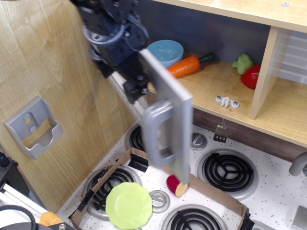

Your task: Close microwave

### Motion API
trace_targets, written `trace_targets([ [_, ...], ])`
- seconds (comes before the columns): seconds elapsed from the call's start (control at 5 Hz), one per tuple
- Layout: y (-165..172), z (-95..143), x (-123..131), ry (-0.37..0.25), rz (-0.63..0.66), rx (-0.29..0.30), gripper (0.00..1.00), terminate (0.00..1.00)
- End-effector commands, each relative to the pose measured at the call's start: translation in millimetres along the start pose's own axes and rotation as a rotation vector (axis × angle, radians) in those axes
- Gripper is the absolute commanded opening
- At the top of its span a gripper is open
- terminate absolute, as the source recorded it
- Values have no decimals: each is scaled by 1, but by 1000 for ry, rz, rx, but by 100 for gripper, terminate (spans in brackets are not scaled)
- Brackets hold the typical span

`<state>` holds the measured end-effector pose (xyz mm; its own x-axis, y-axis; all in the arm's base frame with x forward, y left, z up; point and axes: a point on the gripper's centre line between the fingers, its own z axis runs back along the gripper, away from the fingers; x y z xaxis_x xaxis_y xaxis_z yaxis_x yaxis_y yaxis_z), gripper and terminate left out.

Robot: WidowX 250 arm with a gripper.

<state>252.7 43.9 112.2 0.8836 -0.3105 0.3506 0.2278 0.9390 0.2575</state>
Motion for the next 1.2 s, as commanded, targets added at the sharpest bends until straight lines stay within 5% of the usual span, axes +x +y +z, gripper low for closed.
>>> trace_targets([
  [0.0, -21, 0, 47, -116, 12, 5, 100, 0],
  [1.0, -37, -13, 104, -184, -91, -17, 100, 0],
])
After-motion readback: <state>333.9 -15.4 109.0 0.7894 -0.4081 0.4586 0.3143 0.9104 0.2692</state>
